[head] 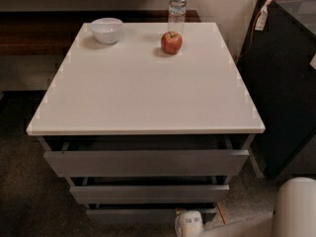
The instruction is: Pick coke can from bottom drawer and place on counter
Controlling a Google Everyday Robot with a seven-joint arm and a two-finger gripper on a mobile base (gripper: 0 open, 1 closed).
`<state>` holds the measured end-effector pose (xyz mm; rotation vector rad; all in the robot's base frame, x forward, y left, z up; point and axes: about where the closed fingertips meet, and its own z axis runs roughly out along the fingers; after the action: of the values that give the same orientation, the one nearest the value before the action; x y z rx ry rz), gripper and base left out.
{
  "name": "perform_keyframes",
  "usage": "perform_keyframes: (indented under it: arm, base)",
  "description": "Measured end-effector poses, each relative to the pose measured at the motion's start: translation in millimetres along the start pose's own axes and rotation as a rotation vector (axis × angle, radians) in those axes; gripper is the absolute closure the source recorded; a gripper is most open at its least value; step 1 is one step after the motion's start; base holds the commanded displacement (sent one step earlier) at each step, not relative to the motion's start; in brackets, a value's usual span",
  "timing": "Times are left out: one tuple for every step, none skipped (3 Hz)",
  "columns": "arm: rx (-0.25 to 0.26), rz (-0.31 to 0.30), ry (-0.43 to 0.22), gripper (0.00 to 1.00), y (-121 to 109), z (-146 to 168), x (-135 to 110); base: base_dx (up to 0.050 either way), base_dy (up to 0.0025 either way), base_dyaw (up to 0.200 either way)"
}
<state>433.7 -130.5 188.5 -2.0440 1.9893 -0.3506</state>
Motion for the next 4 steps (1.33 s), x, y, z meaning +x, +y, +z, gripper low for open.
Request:
perform_keyframes:
  arm:
    - [0.0,0.0,0.0,1.0,-0.6,-2.0,0.1]
    - [0.0,0.0,0.0,1.0,-0.8,-2.5,0.1]
    - [0.0,0.0,0.0,1.0,-0.9,-3.0,0.0]
    - [0.0,0.0,0.0,1.0,-1.4,-4.5,0.0]
  base:
    - [0.0,0.0,0.0]
    - [0.0,0.0,0.0]
    - [0.0,0.0,0.0]
    - [0.0,0.0,0.0]
